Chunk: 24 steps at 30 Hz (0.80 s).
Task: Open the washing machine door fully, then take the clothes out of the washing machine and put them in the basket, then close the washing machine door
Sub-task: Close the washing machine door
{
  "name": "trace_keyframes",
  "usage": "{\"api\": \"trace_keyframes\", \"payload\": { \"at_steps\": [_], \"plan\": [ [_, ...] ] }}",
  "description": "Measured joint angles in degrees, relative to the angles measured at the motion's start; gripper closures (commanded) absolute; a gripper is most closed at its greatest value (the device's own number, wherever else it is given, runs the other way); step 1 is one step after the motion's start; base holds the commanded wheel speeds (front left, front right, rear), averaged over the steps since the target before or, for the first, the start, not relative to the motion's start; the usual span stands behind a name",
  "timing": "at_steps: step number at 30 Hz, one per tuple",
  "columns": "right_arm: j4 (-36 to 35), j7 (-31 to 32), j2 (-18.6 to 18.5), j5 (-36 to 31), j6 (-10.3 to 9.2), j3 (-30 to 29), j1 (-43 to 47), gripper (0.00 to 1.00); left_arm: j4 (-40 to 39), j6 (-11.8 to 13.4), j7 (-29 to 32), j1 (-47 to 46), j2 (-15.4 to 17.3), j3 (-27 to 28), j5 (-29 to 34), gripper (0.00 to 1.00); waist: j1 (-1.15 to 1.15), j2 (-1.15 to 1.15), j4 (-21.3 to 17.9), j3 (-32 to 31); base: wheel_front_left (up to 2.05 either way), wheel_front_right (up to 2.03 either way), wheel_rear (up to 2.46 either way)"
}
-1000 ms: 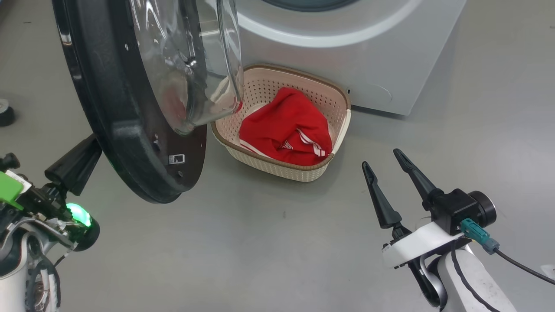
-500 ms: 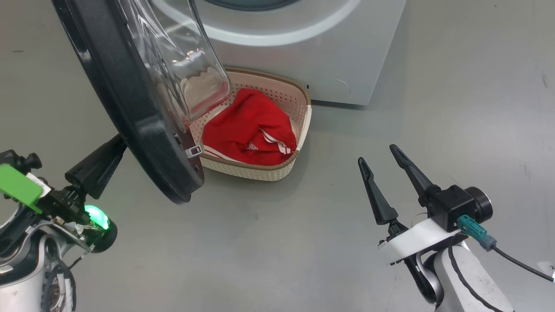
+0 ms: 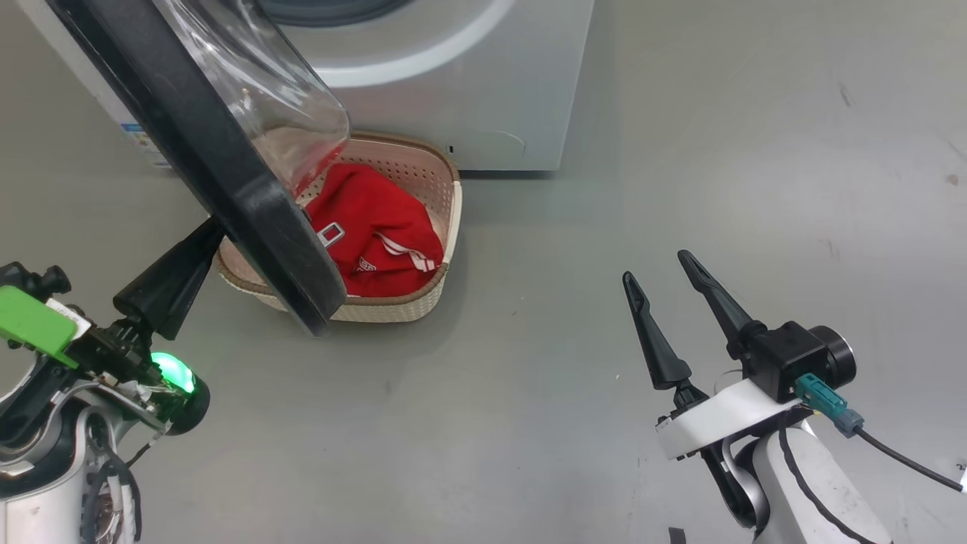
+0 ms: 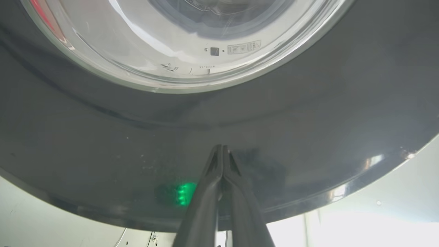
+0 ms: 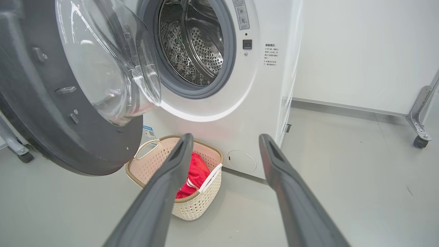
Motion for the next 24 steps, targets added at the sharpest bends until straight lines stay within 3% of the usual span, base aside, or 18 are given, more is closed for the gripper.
{"api": "trace_keyframes", "payload": {
  "at_steps": [24],
  "plan": [
    [-1.9, 0.0, 0.74, 1.63, -1.0, -0.67, -1.03, 0.0, -0.25, 0.29, -9.46, -6.43, -1.71, 2.01, -1.23, 1.0, 0.0, 0.0, -12.53, 4.7, 0.0, 0.0, 0.0]
  ]
}}
